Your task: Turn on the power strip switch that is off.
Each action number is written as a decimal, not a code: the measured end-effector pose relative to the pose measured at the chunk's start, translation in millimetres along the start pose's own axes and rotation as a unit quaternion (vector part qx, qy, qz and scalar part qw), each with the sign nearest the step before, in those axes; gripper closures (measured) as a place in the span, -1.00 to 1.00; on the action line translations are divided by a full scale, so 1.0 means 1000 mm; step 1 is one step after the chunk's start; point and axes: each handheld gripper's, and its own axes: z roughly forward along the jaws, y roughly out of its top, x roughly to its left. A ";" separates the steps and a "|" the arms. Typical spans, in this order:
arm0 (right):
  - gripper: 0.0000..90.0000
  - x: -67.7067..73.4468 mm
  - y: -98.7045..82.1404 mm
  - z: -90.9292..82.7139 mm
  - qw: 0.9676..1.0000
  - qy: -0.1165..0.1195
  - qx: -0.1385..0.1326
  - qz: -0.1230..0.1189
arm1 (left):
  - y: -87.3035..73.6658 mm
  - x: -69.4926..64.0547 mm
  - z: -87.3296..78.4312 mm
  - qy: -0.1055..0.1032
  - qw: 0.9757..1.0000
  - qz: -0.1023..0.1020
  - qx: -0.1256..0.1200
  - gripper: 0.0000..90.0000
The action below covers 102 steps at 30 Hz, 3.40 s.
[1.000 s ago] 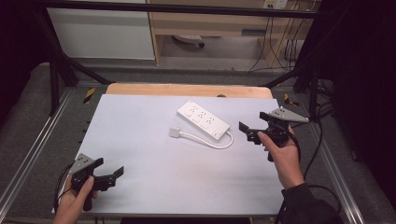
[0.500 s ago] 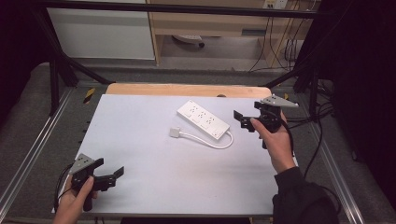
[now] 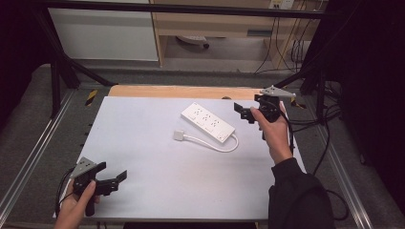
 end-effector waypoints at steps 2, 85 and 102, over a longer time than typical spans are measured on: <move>-0.88 0.000 0.001 0.003 1.000 0.000 0.003 -0.001 | 0.000 0.000 0.001 0.001 1.000 -0.001 0.001 -0.85; -0.44 0.032 0.019 0.151 0.998 -0.006 0.059 0.013 | 0.000 0.001 0.001 -0.003 1.000 0.003 0.006 -0.85; 0.21 0.039 0.003 0.170 0.997 -0.008 0.072 0.005 | 0.000 0.000 0.001 -0.002 1.000 0.006 0.008 -0.85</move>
